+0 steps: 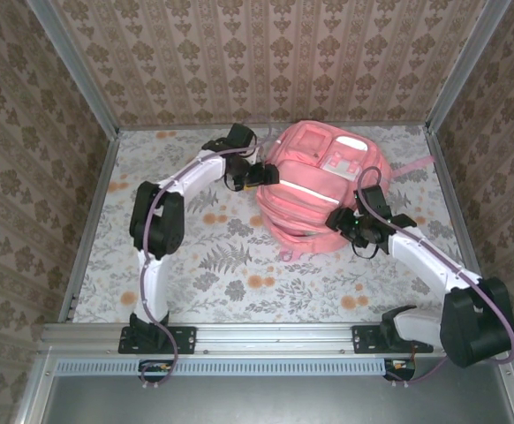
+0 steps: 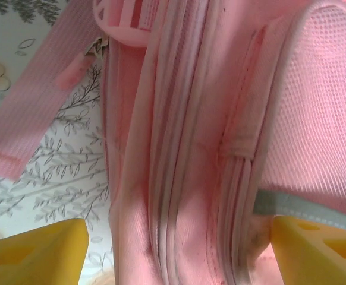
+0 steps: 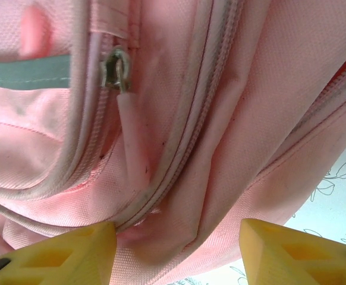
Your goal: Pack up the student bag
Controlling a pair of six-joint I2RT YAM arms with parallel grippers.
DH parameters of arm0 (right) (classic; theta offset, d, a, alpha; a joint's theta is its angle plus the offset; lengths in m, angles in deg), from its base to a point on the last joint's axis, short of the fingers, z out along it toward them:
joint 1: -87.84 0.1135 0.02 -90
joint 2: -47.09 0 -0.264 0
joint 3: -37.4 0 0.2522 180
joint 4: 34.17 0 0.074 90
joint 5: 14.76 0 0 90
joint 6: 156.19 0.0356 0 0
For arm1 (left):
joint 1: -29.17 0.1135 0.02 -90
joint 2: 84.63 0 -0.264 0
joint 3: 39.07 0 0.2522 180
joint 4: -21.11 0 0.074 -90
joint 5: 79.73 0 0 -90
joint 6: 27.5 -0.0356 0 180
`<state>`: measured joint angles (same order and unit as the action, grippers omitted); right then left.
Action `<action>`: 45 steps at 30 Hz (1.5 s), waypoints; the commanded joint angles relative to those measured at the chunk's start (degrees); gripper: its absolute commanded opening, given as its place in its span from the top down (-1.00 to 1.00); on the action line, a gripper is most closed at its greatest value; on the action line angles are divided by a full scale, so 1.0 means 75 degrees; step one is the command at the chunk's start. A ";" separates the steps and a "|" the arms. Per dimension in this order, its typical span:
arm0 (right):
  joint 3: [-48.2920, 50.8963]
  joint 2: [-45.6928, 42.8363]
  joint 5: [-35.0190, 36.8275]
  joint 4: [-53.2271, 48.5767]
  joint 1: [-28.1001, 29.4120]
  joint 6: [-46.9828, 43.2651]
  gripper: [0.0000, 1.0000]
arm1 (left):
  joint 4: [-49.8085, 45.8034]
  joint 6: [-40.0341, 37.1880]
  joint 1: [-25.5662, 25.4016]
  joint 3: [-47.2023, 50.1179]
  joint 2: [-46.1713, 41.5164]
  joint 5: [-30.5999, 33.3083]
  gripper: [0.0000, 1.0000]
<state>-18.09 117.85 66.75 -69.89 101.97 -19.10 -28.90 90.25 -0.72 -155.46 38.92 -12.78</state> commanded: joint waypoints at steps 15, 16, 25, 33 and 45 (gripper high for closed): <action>-0.1409 0.1759 0.0050 0.0324 -0.0096 -0.0818 1.00 | 0.2565 0.1213 0.0024 0.3541 -0.2158 -0.0384 1.00; -0.1560 0.1878 0.0026 0.0295 -0.0092 -0.0890 1.00 | 0.2699 0.1335 0.0016 0.3972 -0.2536 -0.0254 1.00; -0.3467 0.3465 -0.0332 -0.0062 -0.0092 -0.1659 0.96 | 0.2502 0.3056 -0.1017 0.6506 -0.5215 0.1617 1.00; -0.5234 0.4713 -0.0438 -0.0452 -0.0101 -0.2187 0.75 | 0.2629 0.5363 -0.2932 0.6169 -0.5125 0.3159 1.00; -0.3860 0.2165 0.2581 -0.0156 -0.0083 -0.2894 -0.46 | 0.3462 0.5905 -0.3526 0.4216 -0.3344 0.4092 1.00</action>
<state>-50.90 142.28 76.35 -72.66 101.03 -38.75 -7.98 133.88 -26.79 -119.75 11.86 15.04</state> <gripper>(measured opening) 0.690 0.048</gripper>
